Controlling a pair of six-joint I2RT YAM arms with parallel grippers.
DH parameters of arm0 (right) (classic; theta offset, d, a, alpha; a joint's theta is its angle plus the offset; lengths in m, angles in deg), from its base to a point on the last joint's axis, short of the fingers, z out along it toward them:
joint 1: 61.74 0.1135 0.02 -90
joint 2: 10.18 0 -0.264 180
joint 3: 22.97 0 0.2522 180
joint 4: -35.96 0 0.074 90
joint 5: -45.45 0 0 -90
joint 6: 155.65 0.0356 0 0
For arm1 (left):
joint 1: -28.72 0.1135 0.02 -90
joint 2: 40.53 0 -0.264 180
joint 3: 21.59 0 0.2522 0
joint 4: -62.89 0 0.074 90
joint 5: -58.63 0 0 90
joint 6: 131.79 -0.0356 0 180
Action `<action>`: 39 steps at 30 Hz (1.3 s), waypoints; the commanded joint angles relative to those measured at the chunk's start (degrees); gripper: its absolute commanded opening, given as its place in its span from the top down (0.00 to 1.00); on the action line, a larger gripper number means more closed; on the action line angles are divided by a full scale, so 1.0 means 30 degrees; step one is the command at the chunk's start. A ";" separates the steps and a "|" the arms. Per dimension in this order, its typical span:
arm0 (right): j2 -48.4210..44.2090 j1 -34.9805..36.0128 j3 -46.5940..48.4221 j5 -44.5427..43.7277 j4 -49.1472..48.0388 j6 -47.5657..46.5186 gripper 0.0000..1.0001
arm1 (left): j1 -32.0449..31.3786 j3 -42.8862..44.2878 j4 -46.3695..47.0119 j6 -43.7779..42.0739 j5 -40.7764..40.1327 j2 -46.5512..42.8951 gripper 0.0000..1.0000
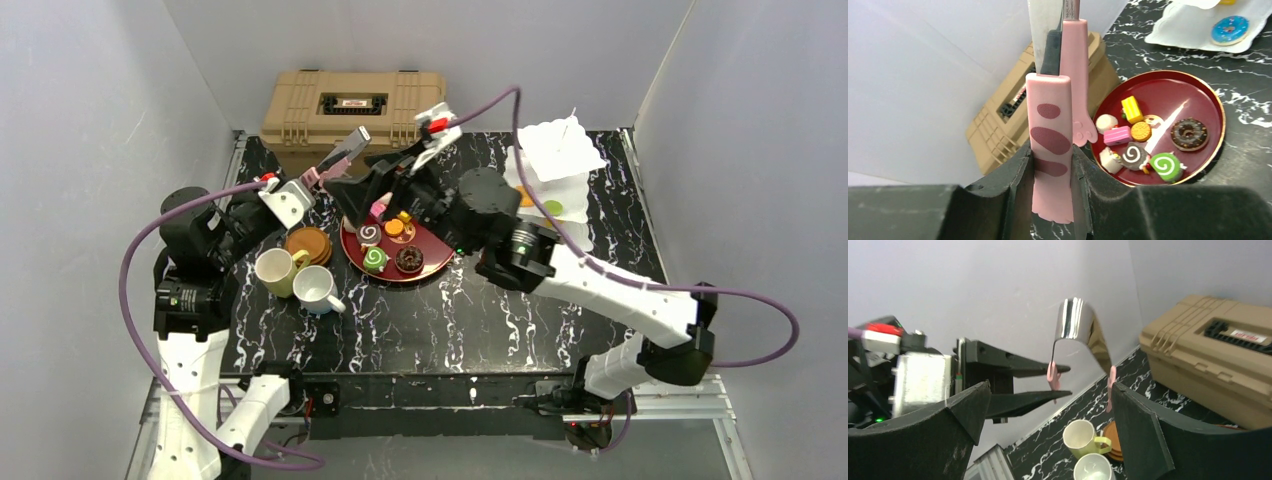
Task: Serve the afternoon tea
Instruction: Pick up the clamp from the tray.
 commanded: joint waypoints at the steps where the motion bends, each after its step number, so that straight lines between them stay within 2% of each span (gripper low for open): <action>1: 0.1118 0.0074 -0.0007 0.1082 -0.1748 0.0905 0.02 | -0.0076 -0.0048 0.1096 -0.1193 -0.0695 -0.0139 1.00; 13: 0.3142 0.0678 0.0120 -0.1385 -0.4700 -0.0290 0.02 | -0.0311 -0.0001 0.1097 -0.0274 -0.0404 -0.0481 1.00; 16: 0.3527 0.0678 0.0421 -0.1461 -0.5072 -0.0501 0.07 | -0.0310 -0.0155 0.1095 -0.0277 -0.0371 -0.0641 1.00; 20: 0.4169 0.0673 0.1062 -0.1354 -0.4956 -0.0583 0.20 | -0.0310 -0.0181 0.1068 -0.0302 -0.0259 -0.0763 1.00; 22: 0.4362 0.0662 0.1117 -0.1629 -0.4854 -0.0629 0.23 | -0.0325 -0.0218 0.1068 -0.0303 -0.0228 -0.0819 1.00; 24: 0.4286 0.0649 0.0965 -0.2290 -0.4717 -0.0838 0.21 | -0.0320 -0.0228 0.1068 -0.0303 -0.0279 -0.0877 1.00; 26: 0.4019 0.0628 0.0741 -0.2858 -0.4474 -0.0951 0.14 | -0.0315 -0.0225 0.1040 -0.0267 -0.0381 -0.0911 1.00; 31: 0.3059 0.0270 0.0566 -0.1893 -0.2397 -0.0313 0.02 | -0.0337 -0.0107 0.1009 -0.0012 -0.0628 -0.0726 1.00; 39: 0.0931 0.0269 -0.1416 -0.2235 -0.2043 0.0648 0.02 | -0.0337 -0.0078 0.1009 0.0159 -0.0758 -0.0482 1.00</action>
